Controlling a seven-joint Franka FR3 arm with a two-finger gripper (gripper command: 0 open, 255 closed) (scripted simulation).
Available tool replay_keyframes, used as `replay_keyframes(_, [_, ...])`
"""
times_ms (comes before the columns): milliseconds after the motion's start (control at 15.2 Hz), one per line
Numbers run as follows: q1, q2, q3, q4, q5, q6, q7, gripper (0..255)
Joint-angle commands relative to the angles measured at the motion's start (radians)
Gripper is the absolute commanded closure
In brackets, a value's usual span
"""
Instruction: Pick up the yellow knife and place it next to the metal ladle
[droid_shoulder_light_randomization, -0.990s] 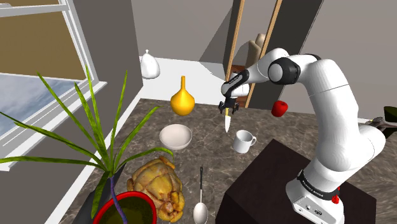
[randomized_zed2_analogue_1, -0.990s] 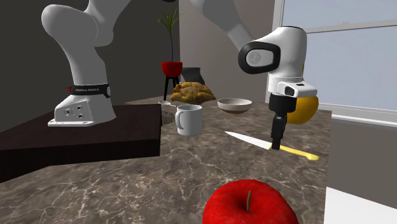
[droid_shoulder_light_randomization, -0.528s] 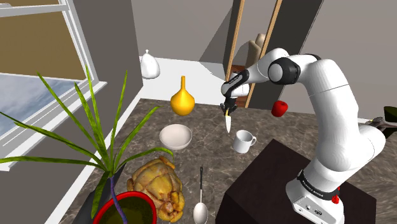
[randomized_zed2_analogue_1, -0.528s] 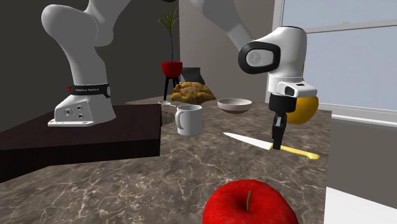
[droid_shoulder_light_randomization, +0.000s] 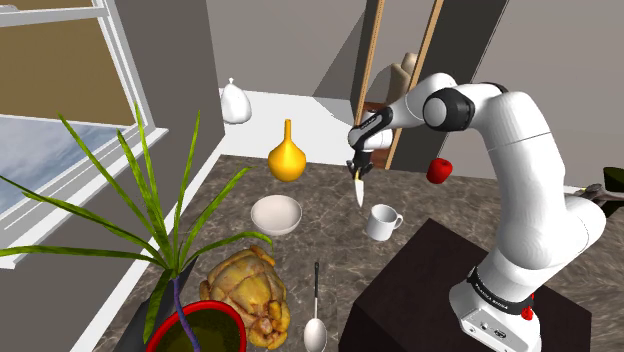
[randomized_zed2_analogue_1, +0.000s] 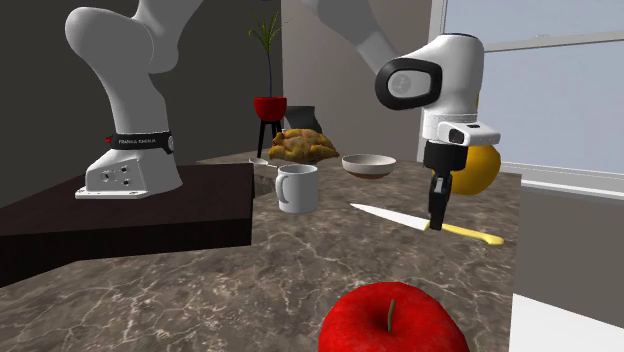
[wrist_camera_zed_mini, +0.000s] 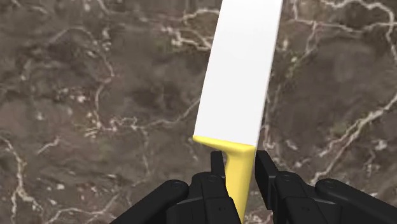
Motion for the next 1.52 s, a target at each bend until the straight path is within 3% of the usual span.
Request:
replay_keyframes(0, [0.002, -0.021, -0.002, -0.011, -0.002, -0.010, 0.001, 255])
replay_keyframes(1122, [0.016, -0.186, -0.022, -0.041, -0.024, -0.146, 0.017, 255])
replay_keyframes(1452, [0.080, -0.331, -0.019, -0.290, -0.033, -0.038, 0.072, 255])
